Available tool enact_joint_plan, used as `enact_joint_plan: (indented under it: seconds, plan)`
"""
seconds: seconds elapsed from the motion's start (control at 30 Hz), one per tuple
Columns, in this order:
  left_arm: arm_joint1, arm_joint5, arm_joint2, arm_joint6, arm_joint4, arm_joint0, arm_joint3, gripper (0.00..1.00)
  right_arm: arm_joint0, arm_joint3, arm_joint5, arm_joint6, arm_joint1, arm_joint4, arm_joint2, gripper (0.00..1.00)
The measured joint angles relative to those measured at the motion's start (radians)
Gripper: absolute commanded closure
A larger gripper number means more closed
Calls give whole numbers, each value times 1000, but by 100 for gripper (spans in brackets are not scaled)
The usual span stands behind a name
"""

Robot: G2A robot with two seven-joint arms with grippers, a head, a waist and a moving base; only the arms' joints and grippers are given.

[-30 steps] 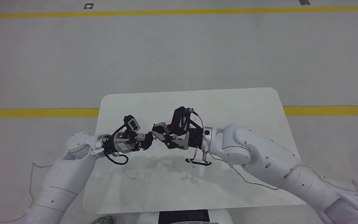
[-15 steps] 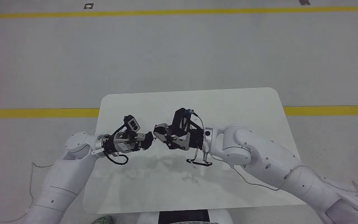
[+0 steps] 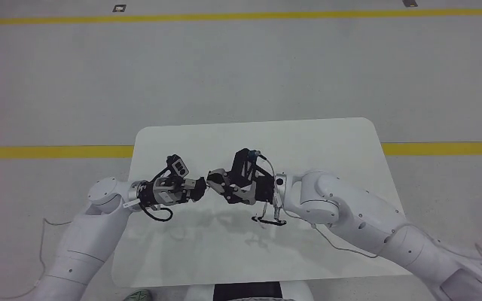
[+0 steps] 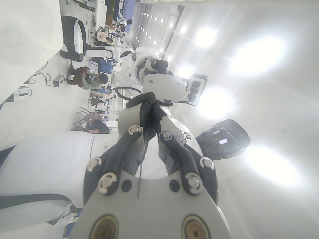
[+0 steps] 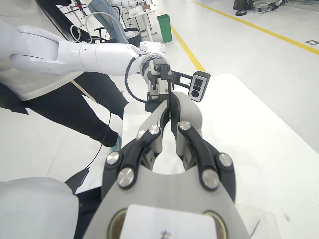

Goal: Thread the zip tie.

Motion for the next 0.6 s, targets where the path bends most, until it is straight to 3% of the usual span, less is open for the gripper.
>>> enact_joint_plan:
  seconds: [0.1,0.17,0.2,0.6]
  plan:
    - [0,0,0,0,0,0,0,100,3,1,0,-5,0,4,-5,96]
    - [0,0,0,0,0,0,0,100,4,3,0,-11,1,8,-6,39]
    - [0,0,0,0,0,0,0,100,4,5,0,-14,1,10,-6,0]
    - [0,0,0,0,0,0,0,100,-16,0,0,-26,14,-1,18,0]
